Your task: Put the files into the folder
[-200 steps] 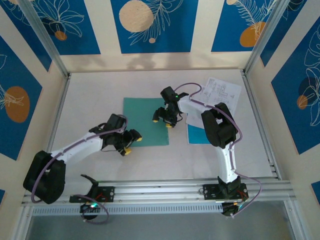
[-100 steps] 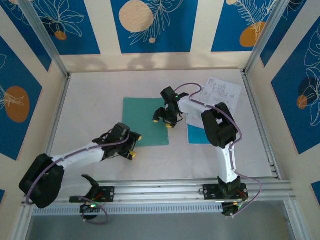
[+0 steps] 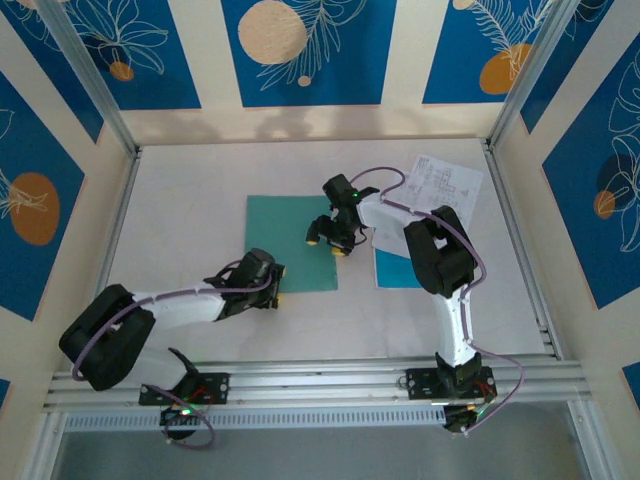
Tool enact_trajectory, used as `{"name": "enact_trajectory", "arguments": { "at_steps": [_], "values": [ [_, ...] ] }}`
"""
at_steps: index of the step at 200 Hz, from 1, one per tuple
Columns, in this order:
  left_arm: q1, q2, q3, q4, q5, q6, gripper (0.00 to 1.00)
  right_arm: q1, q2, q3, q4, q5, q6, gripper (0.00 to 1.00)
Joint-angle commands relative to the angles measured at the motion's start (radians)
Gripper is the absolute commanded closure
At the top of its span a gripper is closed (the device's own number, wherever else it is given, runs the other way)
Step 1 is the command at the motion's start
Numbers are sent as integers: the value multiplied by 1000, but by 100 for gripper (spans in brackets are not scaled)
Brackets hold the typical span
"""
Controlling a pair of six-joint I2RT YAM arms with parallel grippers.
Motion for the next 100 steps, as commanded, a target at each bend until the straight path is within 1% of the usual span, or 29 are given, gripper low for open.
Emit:
{"name": "enact_trajectory", "arguments": {
  "at_steps": [1, 26, 66, 100],
  "values": [
    [-16, 22, 4, 43, -64, -28, 47, -3, 16, -52, -89, 0, 1, 31],
    [-25, 32, 4, 73, -71, -25, 49, -7, 16, -56, -87, -8, -1, 30],
    [-33, -5, 6, 66, -97, 2, 50, -25, 19, -61, -64, -42, -9, 29],
    [-34, -21, 1, 95, -99, 17, 56, -37, 25, -65, -35, -89, -21, 29]
  ]
}}
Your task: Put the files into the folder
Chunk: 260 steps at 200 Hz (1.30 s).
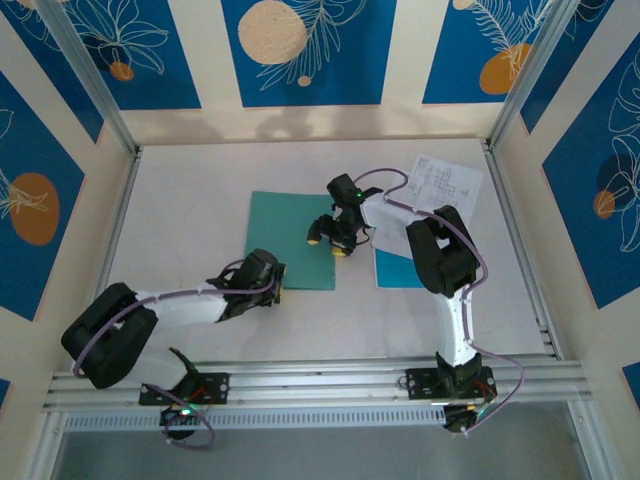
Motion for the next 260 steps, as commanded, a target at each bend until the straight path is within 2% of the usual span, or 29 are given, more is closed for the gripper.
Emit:
{"name": "enact_trajectory", "arguments": {
  "at_steps": [1, 67, 89, 127, 143, 169, 227, 260],
  "values": [
    [-11, -26, 1, 48, -34, 15, 55, -8, 32, -42, -61, -32, -15, 29],
    [-12, -74, -21, 51, -46, 30, 62, -35, 23, -54, -29, -92, -23, 28],
    [-13, -69, -32, 80, -46, 27, 69, -42, 20, -51, -23, -118, -25, 29],
    [-12, -68, -36, 109, -37, 29, 88, -53, 7, -60, 1, -146, 0, 49],
    [-12, -76, -43, 110, -31, 28, 91, -61, -9, -66, 21, -170, 21, 59],
    [-11, -98, -56, 99, -22, 25, 96, -70, -34, -65, 47, -202, 62, 64],
    [-12, -131, -85, 92, -6, 19, 100, -75, -85, -90, 84, -251, 138, 78],
    [-12, -132, -93, 99, 8, 19, 100, -77, -113, -113, 101, -257, 178, 100]
  ]
}}
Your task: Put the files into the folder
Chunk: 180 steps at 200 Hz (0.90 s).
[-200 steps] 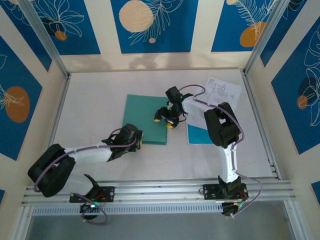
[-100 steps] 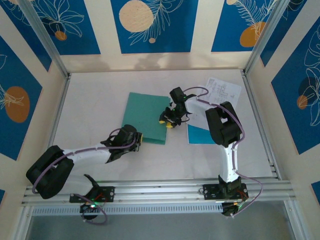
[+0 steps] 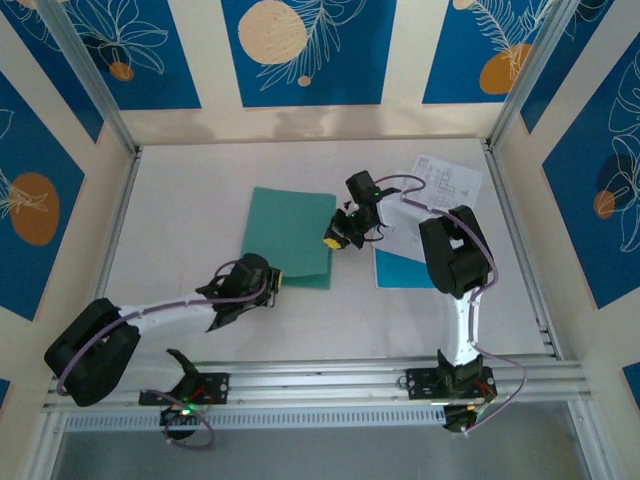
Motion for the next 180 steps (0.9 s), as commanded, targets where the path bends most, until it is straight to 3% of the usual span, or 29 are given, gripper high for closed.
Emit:
{"name": "enact_trajectory", "arguments": {
  "at_steps": [1, 14, 42, 61, 101, 135, 180],
  "values": [
    [-9, -18, -13, 16, 27, -2, 100, 6, -49, -21, 6, -56, 43, 100],
    [-9, -25, -12, 6, 32, 9, 96, 7, -54, -21, -1, -51, 52, 100],
    [1, -63, 22, -82, 63, 74, 62, 6, -62, -20, -15, -49, 73, 100],
    [21, -106, 54, -169, 96, 169, 48, 6, -66, -18, -23, -45, 85, 100],
    [97, -136, 223, -491, 221, 500, 37, 6, -67, -1, -42, -39, 88, 100],
    [115, -30, 434, -759, 296, 908, 33, 6, -72, 10, -54, -36, 96, 100],
    [75, 95, 637, -903, 292, 1400, 31, 9, -74, 25, -72, -32, 108, 100]
  ]
}}
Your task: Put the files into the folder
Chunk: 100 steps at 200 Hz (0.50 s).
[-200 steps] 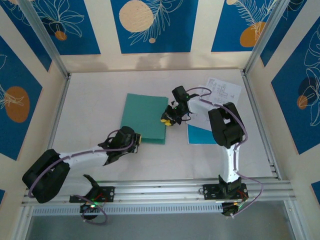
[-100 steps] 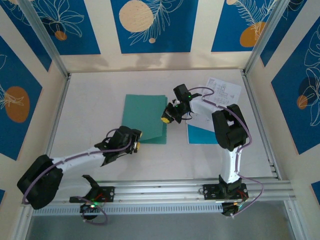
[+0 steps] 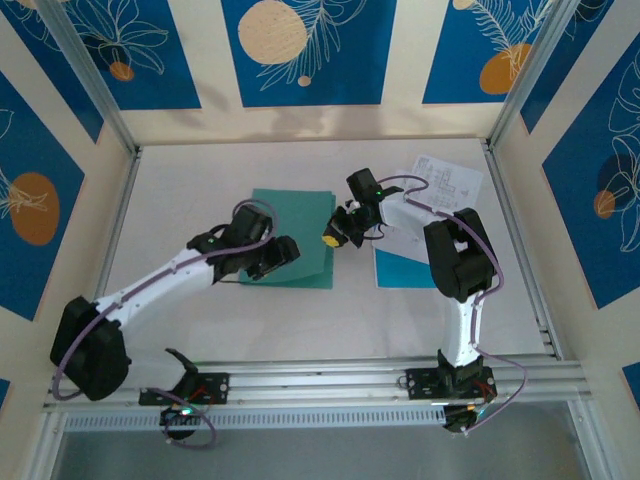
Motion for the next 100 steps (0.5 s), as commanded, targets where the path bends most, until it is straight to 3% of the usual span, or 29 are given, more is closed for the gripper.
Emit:
{"name": "enact_trajectory", "arguments": {
  "at_steps": [1, 39, 100],
  "values": [
    [-32, 39, 97, -169, 7, 394, 31, 6, -37, 29, -61, -16, 27, 100],
    [-141, 139, 236, -247, -131, 669, 28, 7, -26, 60, -93, -16, 30, 100],
    [-319, 311, 366, -262, -442, 783, 24, 5, -29, 93, -129, -31, 34, 100]
  ]
}}
